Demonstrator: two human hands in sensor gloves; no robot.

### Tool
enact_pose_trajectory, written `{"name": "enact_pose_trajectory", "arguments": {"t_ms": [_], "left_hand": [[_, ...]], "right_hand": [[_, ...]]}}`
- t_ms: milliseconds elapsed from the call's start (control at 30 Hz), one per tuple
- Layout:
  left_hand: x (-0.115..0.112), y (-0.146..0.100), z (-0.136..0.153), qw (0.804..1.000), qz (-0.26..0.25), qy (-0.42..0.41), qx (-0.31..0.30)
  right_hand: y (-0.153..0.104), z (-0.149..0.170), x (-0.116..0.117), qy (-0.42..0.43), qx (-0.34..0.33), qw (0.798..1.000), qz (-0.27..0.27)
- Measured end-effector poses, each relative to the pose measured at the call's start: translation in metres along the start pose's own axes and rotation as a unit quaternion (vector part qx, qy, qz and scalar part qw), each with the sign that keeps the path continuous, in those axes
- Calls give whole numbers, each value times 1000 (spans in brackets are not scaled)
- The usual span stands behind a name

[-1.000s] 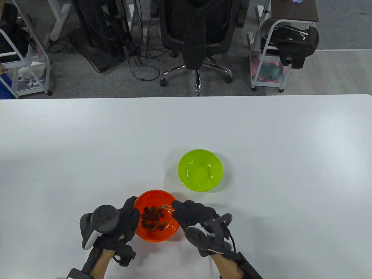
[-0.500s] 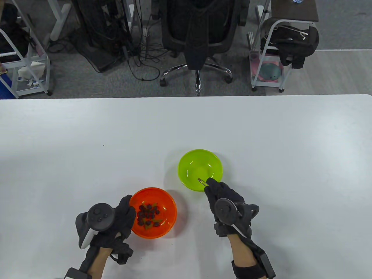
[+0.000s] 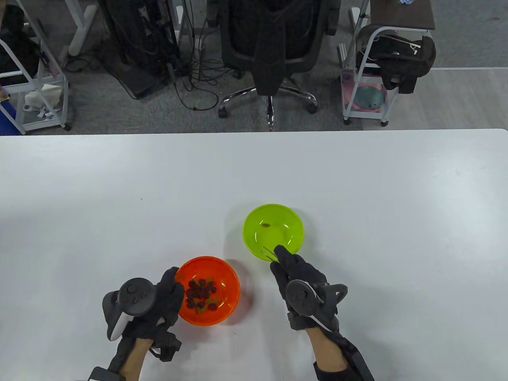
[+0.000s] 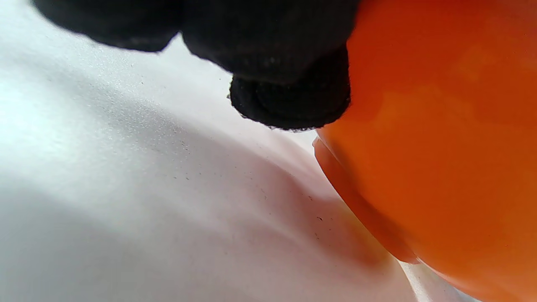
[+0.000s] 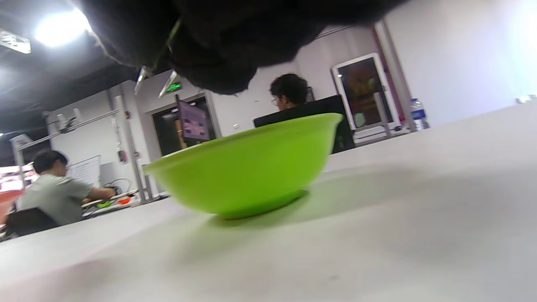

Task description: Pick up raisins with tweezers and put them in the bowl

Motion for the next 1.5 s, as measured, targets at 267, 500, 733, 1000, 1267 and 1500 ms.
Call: {"name": "enact_pose_trajectory", "arguments": {"t_ms": [267,500,733,1000,1267,1500], "left_hand": [[-1,0,-2,1000,3,2,-7],[-3,-1,-7,1000,8,7,-20],[-8,-4,-18,999,17,21,-37],[-8,-6,-23,998,15,29,-45],[-10,-6,-27,997,16,40,-57],[-11,-6,-28,997,16,48,-63]], "right_hand": [[-8,-45,3,-20,-88,996,-4],[-19,-81,5,-76,-183,980,7],[-30,-103,11,-132,-248,960,14],[-31,-105,11,-138,-255,957,8],[-31,-107,15,-148,-257,955,-3],[-31,-107,14,-145,-254,956,1]]}}
Point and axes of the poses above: the tracker on the back of each hand, its own z axis roughly to the little-finger side, its own y axis roughly from the wrist to the fingertips, x = y × z, the point moved 3 cm from there along y, roughly from the wrist to the fingertips, and after that the axes turned 6 degrees about z, right-handed, at the moved point
